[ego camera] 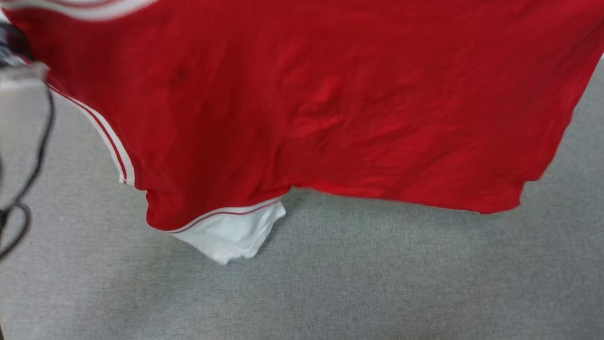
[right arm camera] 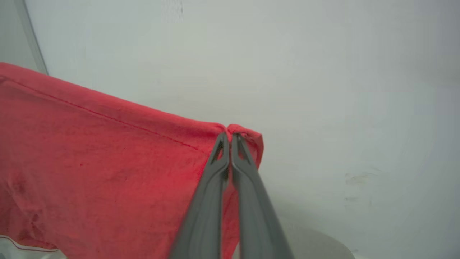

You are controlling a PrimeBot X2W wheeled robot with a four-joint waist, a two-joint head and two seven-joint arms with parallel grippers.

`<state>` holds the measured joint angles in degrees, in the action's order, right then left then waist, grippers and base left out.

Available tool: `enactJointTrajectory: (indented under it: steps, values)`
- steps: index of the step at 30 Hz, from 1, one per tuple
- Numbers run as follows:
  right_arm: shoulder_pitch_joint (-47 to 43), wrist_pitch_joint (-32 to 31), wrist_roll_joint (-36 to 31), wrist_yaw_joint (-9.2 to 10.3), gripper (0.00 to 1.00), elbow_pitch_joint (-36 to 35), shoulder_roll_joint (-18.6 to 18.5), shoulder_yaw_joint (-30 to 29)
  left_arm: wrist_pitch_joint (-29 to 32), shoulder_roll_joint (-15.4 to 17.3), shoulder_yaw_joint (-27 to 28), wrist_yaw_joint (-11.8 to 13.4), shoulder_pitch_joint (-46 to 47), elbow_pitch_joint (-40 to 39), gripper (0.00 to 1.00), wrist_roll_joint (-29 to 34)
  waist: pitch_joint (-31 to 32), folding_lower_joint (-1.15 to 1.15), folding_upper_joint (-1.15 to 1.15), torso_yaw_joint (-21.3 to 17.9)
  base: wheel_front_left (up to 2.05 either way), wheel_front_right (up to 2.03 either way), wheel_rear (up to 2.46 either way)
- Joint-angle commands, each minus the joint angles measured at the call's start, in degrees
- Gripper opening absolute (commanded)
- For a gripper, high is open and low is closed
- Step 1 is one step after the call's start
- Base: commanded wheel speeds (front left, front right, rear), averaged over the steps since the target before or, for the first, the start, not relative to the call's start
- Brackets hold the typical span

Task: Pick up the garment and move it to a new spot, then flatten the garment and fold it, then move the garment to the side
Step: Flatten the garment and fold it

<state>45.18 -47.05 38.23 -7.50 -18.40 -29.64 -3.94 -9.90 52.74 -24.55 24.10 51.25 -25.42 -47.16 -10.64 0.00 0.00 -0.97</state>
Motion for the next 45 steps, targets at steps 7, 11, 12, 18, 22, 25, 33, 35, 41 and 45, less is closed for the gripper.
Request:
enactJointTrajectory:
  steps: [7,11,12,18,22,25,33,35,41,45]
  values:
    - [8.1,2.8,-2.3,0.02,0.00,1.0,-0.6,0.4,2.7,0.7,1.9,-5.0,12.2,6.8,0.00,-0.2,-9.2,0.00,0.00,-1.6,0.00,0.00,0.00]
    - [15.1,5.7,-4.4,0.03,0.00,3.7,-1.0,2.5,4.4,0.4,0.7,-9.2,22.1,13.6,0.00,2.2,-14.6,0.00,0.00,-2.1,0.00,0.00,0.00]
    - [17.3,6.7,-4.8,0.03,0.00,4.7,-1.0,3.1,4.9,0.1,0.2,-10.3,25.0,15.5,0.00,3.0,-16.0,0.00,0.00,-2.2,0.00,0.00,0.00]
    - [32.3,14.7,-9.5,0.03,0.00,15.0,0.9,7.3,5.2,-5.0,-2.5,-16.7,44.8,30.8,0.00,8.3,-23.8,0.00,0.00,-2.7,0.00,0.00,0.00]
    - [39.6,18.4,-11.4,0.03,0.00,23.6,4.6,8.3,3.5,-8.9,-3.3,-18.8,54.4,40.7,0.00,10.4,-26.8,0.00,0.00,-2.7,0.00,0.00,0.00]
    - [45.0,21.2,-13.2,0.03,0.00,29.4,6.9,9.2,1.9,-11.3,-3.5,-19.5,59.4,47.5,0.00,11.1,-28.6,0.00,0.00,-2.5,0.00,0.00,0.00]
    - [50.3,31.3,-17.6,0.03,0.00,42.5,9.7,11.1,-2.5,-16.5,-5.9,-22.7,62.5,60.6,0.00,12.2,-31.8,0.00,0.00,-1.6,0.00,0.00,0.00]
    - [49.0,33.8,-17.7,0.03,0.00,45.2,10.4,11.6,-3.4,-18.0,-6.8,-23.7,60.3,62.4,0.00,12.1,-32.0,0.00,0.00,-1.4,0.00,0.00,0.00]
    - [41.7,39.0,-16.6,0.02,0.00,51.3,14.1,12.7,-5.0,-21.9,-8.9,-25.6,49.6,63.6,0.00,11.4,-30.7,0.00,0.00,-0.7,0.00,0.00,0.00]
    - [36.4,40.3,-15.8,0.02,0.00,52.2,15.0,14.3,-5.3,-23.3,-9.6,-25.9,42.7,62.0,0.00,11.7,-29.1,0.00,0.00,-0.4,0.00,0.00,0.00]
